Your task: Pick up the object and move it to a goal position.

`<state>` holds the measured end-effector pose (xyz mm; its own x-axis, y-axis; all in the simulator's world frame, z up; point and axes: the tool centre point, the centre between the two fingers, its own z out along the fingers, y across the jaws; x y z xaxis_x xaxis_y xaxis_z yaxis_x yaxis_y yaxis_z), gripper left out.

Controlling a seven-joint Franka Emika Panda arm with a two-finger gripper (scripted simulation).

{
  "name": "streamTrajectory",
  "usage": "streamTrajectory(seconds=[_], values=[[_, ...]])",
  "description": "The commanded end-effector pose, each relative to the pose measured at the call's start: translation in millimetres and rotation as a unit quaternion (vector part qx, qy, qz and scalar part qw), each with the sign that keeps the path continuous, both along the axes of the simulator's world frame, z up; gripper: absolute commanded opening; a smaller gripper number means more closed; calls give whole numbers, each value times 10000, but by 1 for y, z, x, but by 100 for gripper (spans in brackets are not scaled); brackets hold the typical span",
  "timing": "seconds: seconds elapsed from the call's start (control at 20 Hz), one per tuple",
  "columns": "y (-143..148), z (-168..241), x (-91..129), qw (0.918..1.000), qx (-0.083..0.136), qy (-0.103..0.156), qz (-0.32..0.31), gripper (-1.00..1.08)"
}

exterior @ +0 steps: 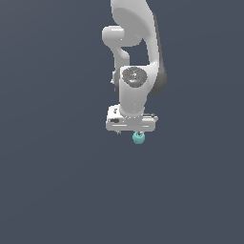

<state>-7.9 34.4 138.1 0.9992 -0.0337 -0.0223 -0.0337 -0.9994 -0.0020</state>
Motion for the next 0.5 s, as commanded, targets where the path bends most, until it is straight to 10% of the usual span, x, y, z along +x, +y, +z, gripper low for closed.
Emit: streamTrajectory(seconds=[0.0, 0.45], values=[[6, -5, -3, 9998, -3, -7, -222, 100], [29, -24, -17, 9925, -20, -44, -1223, 100]])
